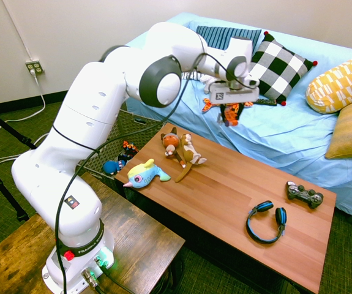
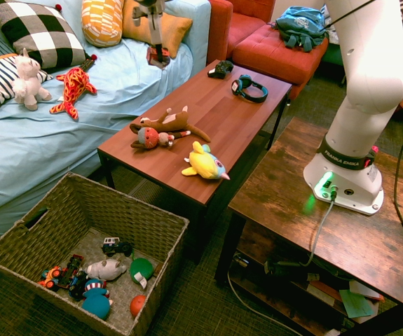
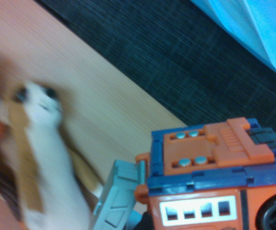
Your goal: Put the toy car in the basket
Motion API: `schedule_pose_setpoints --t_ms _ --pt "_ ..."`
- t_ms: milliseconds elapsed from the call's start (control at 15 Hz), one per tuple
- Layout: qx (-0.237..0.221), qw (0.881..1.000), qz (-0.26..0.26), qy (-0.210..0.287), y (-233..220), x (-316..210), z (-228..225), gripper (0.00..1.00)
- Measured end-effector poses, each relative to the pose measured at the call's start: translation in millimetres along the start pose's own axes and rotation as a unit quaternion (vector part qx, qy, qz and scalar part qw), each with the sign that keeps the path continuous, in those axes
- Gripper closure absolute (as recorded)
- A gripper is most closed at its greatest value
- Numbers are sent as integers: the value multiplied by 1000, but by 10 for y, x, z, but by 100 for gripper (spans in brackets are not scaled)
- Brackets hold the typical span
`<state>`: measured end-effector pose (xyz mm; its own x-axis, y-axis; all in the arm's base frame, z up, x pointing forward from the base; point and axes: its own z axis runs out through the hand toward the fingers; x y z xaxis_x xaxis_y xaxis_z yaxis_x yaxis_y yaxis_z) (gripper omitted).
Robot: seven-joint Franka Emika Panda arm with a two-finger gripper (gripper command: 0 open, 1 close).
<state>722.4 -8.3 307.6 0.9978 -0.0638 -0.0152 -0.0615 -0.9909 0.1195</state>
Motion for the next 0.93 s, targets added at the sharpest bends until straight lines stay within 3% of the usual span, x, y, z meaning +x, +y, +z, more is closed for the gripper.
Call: schedule_pose_setpoints --t_ms 400,533,600,733,933 --pt "-43 998 -55 1 -3866 -1544 85 100" --pt "-62 996 -58 -13 -4644 -1988 514 100" --pt "-76 995 -55 -20 -4744 -2001 781 0" --pt "-98 994 -31 -35 -4587 -1710 1144 0" --pt "-92 995 -14 -33 -4609 -1444 1031 0"
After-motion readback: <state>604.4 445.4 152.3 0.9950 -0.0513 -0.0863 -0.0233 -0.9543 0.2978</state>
